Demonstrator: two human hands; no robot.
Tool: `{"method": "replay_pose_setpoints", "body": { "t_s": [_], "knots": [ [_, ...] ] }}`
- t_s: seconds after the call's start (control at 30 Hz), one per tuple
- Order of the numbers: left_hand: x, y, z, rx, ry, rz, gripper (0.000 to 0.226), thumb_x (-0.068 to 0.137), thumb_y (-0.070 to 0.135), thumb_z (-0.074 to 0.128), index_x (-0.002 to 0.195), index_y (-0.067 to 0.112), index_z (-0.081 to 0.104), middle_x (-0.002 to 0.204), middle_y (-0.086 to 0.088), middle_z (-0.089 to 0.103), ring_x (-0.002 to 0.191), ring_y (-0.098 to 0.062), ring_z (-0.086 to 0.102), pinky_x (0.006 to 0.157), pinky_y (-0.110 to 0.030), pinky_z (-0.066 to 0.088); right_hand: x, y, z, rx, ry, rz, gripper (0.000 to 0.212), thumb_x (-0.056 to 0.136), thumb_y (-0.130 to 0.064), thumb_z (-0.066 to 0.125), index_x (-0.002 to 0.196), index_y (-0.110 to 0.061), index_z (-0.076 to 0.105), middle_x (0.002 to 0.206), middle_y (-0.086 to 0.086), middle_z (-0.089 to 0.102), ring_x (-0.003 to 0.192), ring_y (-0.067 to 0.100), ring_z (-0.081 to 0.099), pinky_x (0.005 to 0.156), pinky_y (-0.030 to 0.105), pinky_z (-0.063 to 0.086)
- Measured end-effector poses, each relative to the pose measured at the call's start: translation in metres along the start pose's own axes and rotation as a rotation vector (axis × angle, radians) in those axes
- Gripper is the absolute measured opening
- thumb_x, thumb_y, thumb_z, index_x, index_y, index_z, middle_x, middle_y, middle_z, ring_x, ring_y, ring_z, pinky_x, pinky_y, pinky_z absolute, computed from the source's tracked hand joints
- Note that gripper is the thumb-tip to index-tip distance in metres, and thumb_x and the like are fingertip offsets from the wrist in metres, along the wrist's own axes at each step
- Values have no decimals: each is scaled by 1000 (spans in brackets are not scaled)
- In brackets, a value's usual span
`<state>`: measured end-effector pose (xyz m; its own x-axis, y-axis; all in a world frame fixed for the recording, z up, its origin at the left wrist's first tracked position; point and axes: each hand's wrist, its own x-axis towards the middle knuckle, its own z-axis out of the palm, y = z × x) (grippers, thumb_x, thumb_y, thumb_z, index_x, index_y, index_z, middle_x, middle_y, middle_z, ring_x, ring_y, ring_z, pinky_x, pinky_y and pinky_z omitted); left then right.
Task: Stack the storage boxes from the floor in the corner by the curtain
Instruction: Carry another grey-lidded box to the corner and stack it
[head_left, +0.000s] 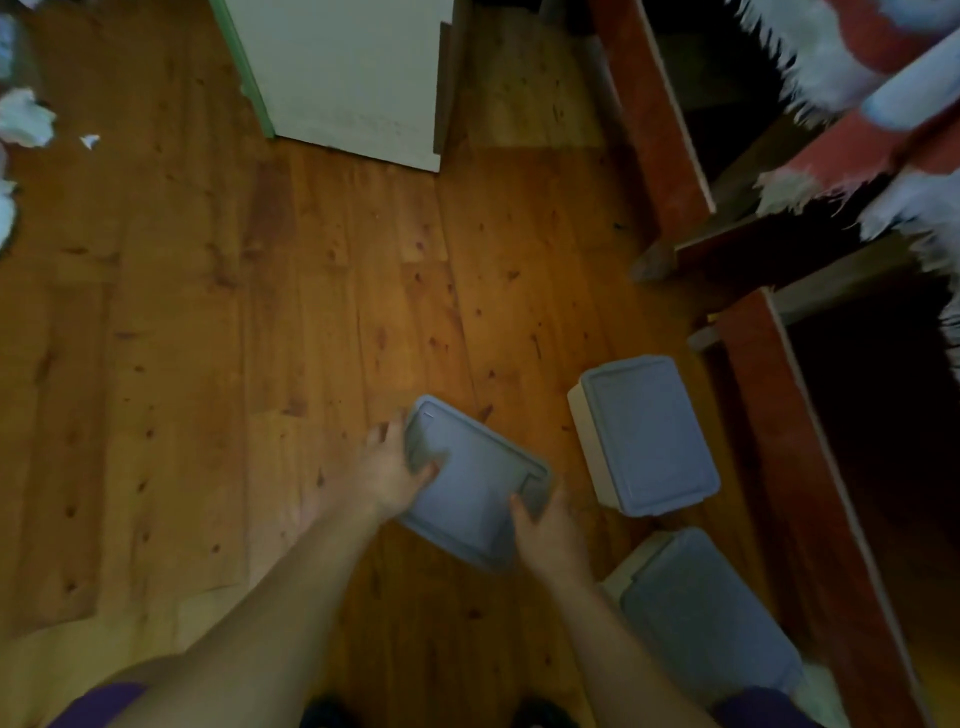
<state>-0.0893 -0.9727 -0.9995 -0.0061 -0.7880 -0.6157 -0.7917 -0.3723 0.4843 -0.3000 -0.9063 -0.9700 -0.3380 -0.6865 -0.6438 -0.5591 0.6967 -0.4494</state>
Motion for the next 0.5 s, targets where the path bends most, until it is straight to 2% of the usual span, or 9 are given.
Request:
{"method": "replay_pose_setpoints", "body": {
  "t_s": [0.17,0.27,0.37,0.5],
  "knots": [
    [20,-11,18,50,-21,4,100,81,70,56,154,31,0,158,-6,22,136,-33,38,108,-51,36,18,11,21,66,-17,20,90,93,-47,62,158,-20,7,146,12,45,129,29,49,98,37,47],
    [29,-13,23,47,-38,18,100,82,65,59,153,33,-4,159,-5,18,134,-34,40,107,-51,38,25,14,28,92,-24,33,95,92,-47,63,158,-19,1,149,12,42,132,30,47,103,40,46],
    [29,-13,24,96,-13,27,99,82,60,60,152,37,-7,155,-4,23,131,-34,42,105,-53,39,26,15,30,73,-34,41,99,92,-48,63,158,-18,-4,152,13,39,135,31,44,105,41,44],
    [18,-7,17,144,60,62,92,83,50,62,152,34,4,143,-4,36,121,-31,46,98,-48,44,20,10,22,36,-4,20,97,94,-46,61,158,-13,-4,155,14,35,137,29,40,105,33,38]
  ]
}}
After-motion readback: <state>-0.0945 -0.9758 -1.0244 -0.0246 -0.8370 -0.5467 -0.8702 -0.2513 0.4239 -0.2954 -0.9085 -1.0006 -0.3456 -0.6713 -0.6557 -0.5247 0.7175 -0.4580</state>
